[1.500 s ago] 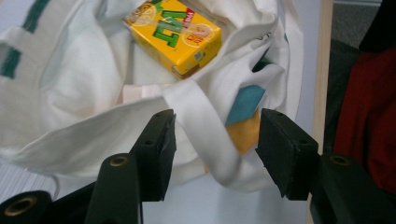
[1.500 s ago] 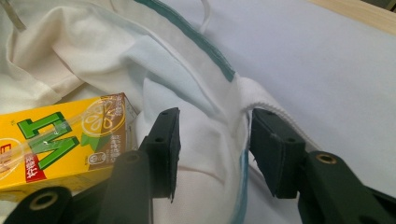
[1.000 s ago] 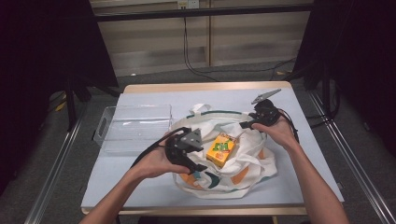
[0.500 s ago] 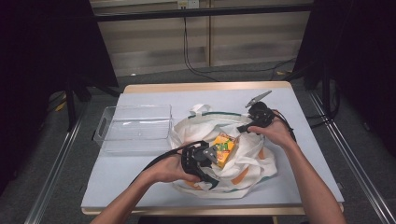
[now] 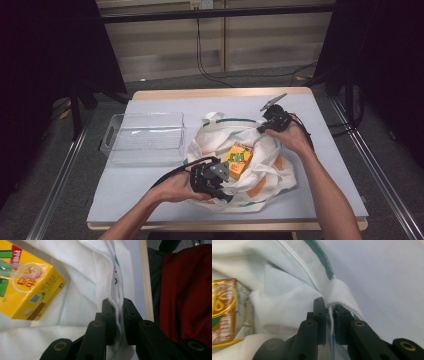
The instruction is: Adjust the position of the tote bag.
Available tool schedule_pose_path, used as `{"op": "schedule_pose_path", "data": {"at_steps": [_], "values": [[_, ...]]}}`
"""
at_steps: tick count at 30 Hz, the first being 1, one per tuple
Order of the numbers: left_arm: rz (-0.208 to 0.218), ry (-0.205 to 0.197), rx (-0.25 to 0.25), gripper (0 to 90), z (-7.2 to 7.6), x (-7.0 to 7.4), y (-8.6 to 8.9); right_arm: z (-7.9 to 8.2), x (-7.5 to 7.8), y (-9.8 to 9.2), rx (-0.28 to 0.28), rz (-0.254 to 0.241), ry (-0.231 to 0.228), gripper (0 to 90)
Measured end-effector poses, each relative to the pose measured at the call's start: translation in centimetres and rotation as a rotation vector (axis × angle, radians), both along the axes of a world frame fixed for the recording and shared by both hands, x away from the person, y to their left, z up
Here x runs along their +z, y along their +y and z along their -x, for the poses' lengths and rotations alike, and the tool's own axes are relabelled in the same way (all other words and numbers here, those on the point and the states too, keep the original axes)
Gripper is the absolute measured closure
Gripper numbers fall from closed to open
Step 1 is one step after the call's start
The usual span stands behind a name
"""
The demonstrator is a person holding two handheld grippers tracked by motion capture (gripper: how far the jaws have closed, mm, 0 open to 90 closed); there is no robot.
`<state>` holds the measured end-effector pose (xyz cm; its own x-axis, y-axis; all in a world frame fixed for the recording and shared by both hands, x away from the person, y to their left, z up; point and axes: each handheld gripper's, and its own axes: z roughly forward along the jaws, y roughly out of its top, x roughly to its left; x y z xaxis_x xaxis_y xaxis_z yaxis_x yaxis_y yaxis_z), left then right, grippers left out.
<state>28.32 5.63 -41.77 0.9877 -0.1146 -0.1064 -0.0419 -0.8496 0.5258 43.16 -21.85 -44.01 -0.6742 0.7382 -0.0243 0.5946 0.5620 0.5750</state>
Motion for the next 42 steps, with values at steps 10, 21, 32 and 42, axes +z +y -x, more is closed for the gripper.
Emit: {"op": "schedule_pose_path", "data": {"at_steps": [10, 21, 32, 42], "values": [[0.019, 0.047, -0.018, 82.9, 0.9, -1.5, 0.2, -1.9, -1.3, 0.7, -0.040, 0.010, 0.020, 82.2], [0.050, 0.068, 0.021, 70.9, 1.2, -1.5, 0.8, -1.7, -1.2, 0.6, -0.037, 0.035, 0.000, 69.0], [0.097, 0.054, 0.112, 47.0, 0.3, 0.3, 1.3, 2.3, 2.6, -0.8, 0.056, -0.094, -0.084, 45.3], [0.141, 0.038, 0.168, 43.4, -1.6, 3.2, 3.2, 7.3, 4.5, 0.4, 0.294, -0.172, -0.051, 42.2]]}}
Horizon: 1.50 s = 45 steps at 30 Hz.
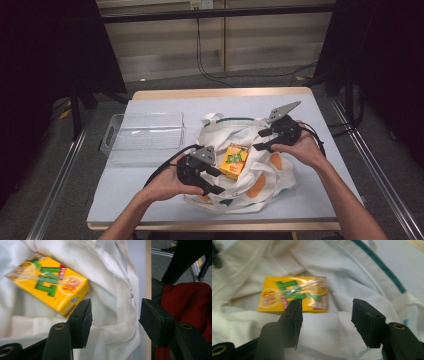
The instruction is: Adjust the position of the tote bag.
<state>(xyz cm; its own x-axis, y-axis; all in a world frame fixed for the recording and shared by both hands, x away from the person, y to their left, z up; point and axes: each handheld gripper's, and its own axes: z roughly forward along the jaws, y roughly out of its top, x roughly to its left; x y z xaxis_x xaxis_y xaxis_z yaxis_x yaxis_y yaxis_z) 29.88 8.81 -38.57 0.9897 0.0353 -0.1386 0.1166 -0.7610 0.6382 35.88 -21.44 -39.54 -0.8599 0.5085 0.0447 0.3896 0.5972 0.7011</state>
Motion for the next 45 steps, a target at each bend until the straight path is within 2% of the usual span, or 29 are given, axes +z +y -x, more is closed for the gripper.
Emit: {"op": "schedule_pose_path", "data": {"at_steps": [1, 2, 4, 5, 7, 9, 10, 12, 13, 14, 15, 19, 23, 25, 26, 27, 29, 32, 34, 35, 37, 38, 41, 45], "values": [[0.013, -0.022, 0.024, 45.1, -0.1, 0.1, 0.2, 0.4, 0.2, 0.3, 0.023, 0.006, -0.002, 41.7], [0.009, -0.027, 0.027, 46.7, -0.3, 0.4, 0.4, 0.8, 0.4, 0.6, 0.049, 0.009, -0.006, 41.5], [0.021, -0.039, 0.027, 56.7, -0.8, 0.8, 1.0, 1.6, 0.8, 1.1, 0.089, 0.017, 0.004, 39.7], [0.017, -0.050, 0.052, 56.8, -1.2, 1.1, 1.3, 1.8, 0.8, 1.2, 0.108, 0.013, 0.010, 38.9], [0.001, -0.071, 0.064, 58.9, -2.0, 1.6, 1.7, 2.3, 1.0, 1.4, 0.134, 0.013, 0.016, 37.9], [-0.009, -0.063, 0.075, 59.0, -2.7, 2.2, 2.0, 2.7, 1.3, 1.6, 0.164, 0.002, 0.025, 37.3], [-0.006, -0.087, 0.108, 59.4, -3.3, 2.3, 1.9, 2.9, 1.4, 1.7, 0.181, -0.004, 0.030, 36.8], [-0.021, -0.079, 0.133, 59.5, -4.3, 2.2, 1.6, 3.2, 1.5, 2.1, 0.208, 0.002, 0.046, 35.6], [-0.043, -0.068, 0.140, 59.5, -4.7, 1.8, 1.2, 3.2, 1.5, 2.4, 0.224, 0.012, 0.057, 33.9], [-0.090, -0.076, 0.131, 59.3, -5.0, 1.6, 0.8, 3.3, 1.3, 2.6, 0.241, 0.025, 0.072, 33.8], [-0.112, -0.061, 0.125, 58.3, -5.3, 1.1, 0.4, 3.4, 1.0, 2.9, 0.261, 0.046, 0.081, 33.4], [-0.210, -0.060, 0.125, 53.6, -5.9, -0.9, -1.2, 3.5, -0.5, 4.2, 0.329, 0.111, 0.091, 26.5], [-0.233, -0.050, 0.127, 53.6, -6.3, -1.9, -1.8, 3.4, -1.6, 4.9, 0.363, 0.147, 0.096, 23.6], [-0.256, -0.058, 0.131, 54.0, -6.4, -2.2, -1.9, 3.4, -2.0, 5.1, 0.391, 0.174, 0.094, 23.7], [-0.269, -0.050, 0.123, 54.9, -6.5, -2.5, -2.0, 3.5, -2.2, 5.2, 0.394, 0.188, 0.097, 23.3], [-0.298, -0.055, 0.104, 56.3, -6.5, -2.6, -2.0, 3.6, -2.4, 5.3, 0.404, 0.210, 0.105, 22.4], [-0.325, -0.047, 0.109, 57.8, -6.5, -3.0, -1.9, 3.8, -3.0, 5.7, 0.425, 0.245, 0.100, 21.8], [-0.399, -0.047, 0.111, 60.1, -6.3, -3.7, -1.7, 3.9, -3.9, 6.1, 0.426, 0.285, 0.121, 23.5], [-0.399, -0.066, 0.108, 60.2, -5.9, -4.1, -1.6, 4.1, -5.0, 6.5, 0.432, 0.340, 0.153, 27.3], [-0.398, -0.075, 0.100, 60.3, -5.8, -4.0, -1.6, 4.2, -5.2, 6.6, 0.426, 0.349, 0.158, 28.8], [-0.375, -0.056, 0.086, 60.5, -6.0, -3.3, -1.4, 4.2, -5.0, 6.5, 0.419, 0.345, 0.173, 35.9], [-0.347, -0.047, 0.098, 60.3, -6.1, -2.9, -1.3, 4.3, -4.8, 6.4, 0.410, 0.346, 0.176, 40.0], [-0.316, -0.084, 0.089, 56.7, -6.0, -1.9, -1.3, 4.7, -4.5, 6.2, 0.402, 0.352, 0.168, 53.3], [-0.232, -0.042, 0.088, 54.5, -6.2, -0.8, -1.2, 5.1, -4.2, 5.3, 0.367, 0.322, 0.164, 63.4]]}}
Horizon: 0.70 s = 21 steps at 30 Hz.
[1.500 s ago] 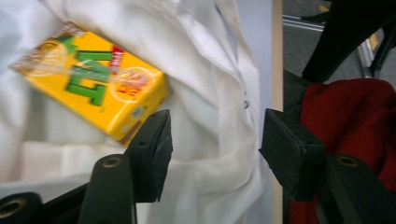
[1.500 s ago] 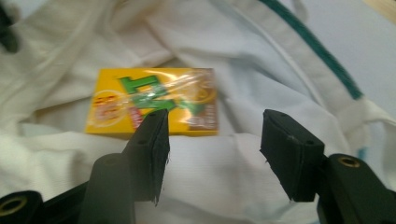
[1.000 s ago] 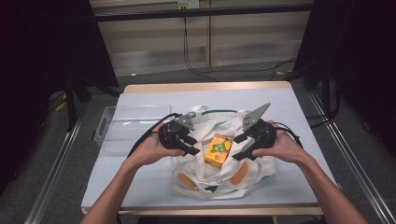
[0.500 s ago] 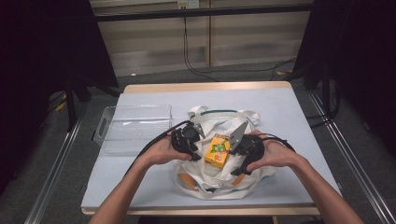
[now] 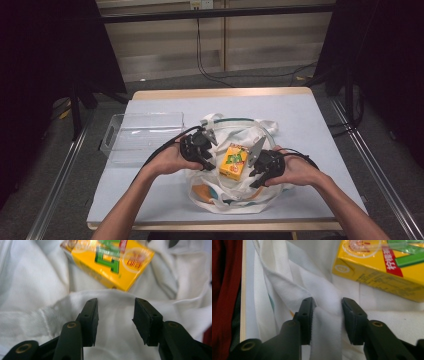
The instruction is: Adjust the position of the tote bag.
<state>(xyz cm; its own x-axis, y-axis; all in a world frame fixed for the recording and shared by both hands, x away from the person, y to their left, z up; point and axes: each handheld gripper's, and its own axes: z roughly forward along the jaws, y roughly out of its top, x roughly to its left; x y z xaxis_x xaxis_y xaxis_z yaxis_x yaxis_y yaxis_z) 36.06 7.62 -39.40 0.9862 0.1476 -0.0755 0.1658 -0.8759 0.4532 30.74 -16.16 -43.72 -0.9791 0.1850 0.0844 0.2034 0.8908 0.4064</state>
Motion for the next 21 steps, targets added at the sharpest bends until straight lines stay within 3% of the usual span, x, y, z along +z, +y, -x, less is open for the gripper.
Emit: {"op": "schedule_pose_path", "data": {"at_steps": [3, 5, 7, 9, 11, 13, 15, 18, 21], "values": [[0.038, -0.006, -0.005, 53.8, 0.1, 0.9, 0.0, 0.4, 0.0, -0.9, -0.017, -0.036, -0.022, 68.2], [0.044, -0.017, -0.015, 53.9, 0.2, 1.2, -0.3, 0.5, -0.3, -1.3, -0.030, -0.056, -0.010, 69.4], [0.054, -0.044, 0.000, 54.6, 0.0, 0.9, -1.1, 0.5, -0.5, -1.6, -0.035, -0.079, -0.007, 69.9], [0.051, -0.032, 0.037, 54.9, -0.7, 0.2, -2.1, 0.7, -0.5, -1.5, -0.042, -0.073, -0.009, 70.0], [0.004, -0.015, 0.049, 55.7, -1.5, -1.1, -3.1, 0.7, -0.5, -1.5, -0.037, -0.069, -0.015, 69.9], [-0.032, -0.004, 0.057, 63.0, -1.6, -1.9, -3.1, 0.8, -0.5, -1.6, -0.045, -0.076, -0.019, 69.9], [-0.112, -0.012, 0.053, 71.4, -1.6, -2.3, -2.7, 0.9, -0.7, -1.8, -0.054, -0.094, -0.018, 69.9], [-0.141, 0.003, 0.042, 72.0, -1.1, -2.7, -2.2, 0.7, -0.8, -2.1, -0.055, -0.117, -0.014, 69.9], [-0.187, 0.020, 0.018, 72.1, -0.6, -3.1, -2.0, 0.9, -0.8, -2.0, -0.063, -0.109, -0.024, 69.8]]}}
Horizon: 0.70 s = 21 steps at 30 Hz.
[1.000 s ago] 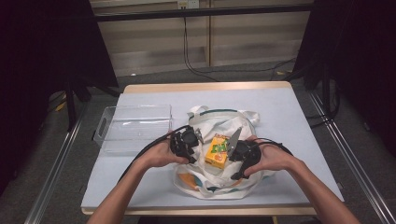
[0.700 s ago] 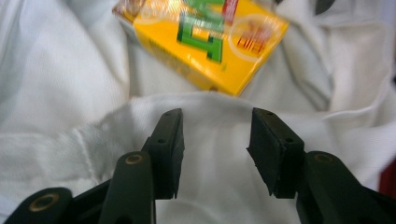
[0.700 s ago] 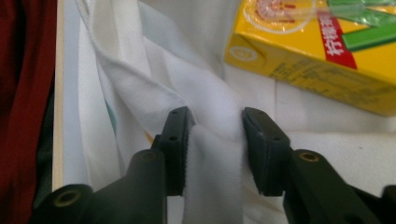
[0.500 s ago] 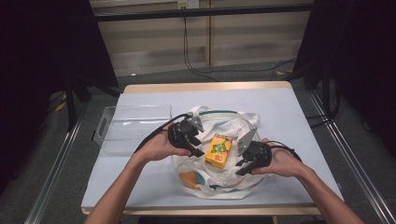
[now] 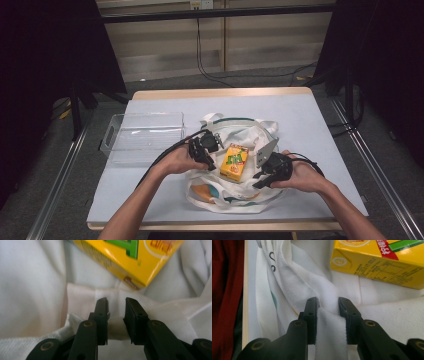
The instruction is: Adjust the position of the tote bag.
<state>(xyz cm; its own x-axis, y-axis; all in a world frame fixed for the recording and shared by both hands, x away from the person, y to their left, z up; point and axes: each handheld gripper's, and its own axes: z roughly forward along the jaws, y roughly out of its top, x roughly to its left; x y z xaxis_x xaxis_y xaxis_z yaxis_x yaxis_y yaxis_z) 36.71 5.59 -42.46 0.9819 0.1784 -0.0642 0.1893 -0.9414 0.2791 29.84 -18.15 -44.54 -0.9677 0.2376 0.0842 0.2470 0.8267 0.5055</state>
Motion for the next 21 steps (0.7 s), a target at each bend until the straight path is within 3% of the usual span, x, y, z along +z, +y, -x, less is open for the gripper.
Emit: {"op": "schedule_pose_path", "data": {"at_steps": [4, 5, 9, 10, 11, 13, 17, 21], "values": [[-0.001, 0.009, 0.007, 72.4, 0.4, -0.6, 0.7, 0.5, -0.2, 0.2, -0.035, 0.021, -0.009, 69.6], [0.017, 0.021, 0.028, 72.5, 0.5, -0.7, 0.9, 0.4, -0.3, 0.1, -0.030, 0.014, -0.019, 69.6], [0.049, 0.058, 0.034, 73.2, 1.0, -0.8, 2.1, 0.6, -0.6, -0.2, -0.055, -0.013, -0.026, 69.7], [0.041, 0.057, 0.001, 73.7, 1.0, -0.9, 2.5, 0.6, -0.7, -0.3, -0.064, -0.024, -0.023, 69.7], [0.054, 0.068, 0.022, 73.8, 1.2, -1.0, 2.7, 0.6, -0.8, -0.5, -0.069, -0.037, -0.018, 69.7], [0.090, 0.069, 0.040, 74.0, 1.5, -1.5, 3.1, 0.7, -1.1, -0.8, -0.092, -0.067, -0.013, 69.7], [0.106, 0.037, 0.054, 74.2, 1.9, -1.7, 3.5, 1.0, -1.1, -1.0, -0.103, -0.073, -0.029, 69.6], [0.183, 0.014, 0.080, 71.7, 2.1, -1.7, 4.1, 1.4, -0.9, -0.8, -0.124, -0.075, -0.057, 65.2]]}}
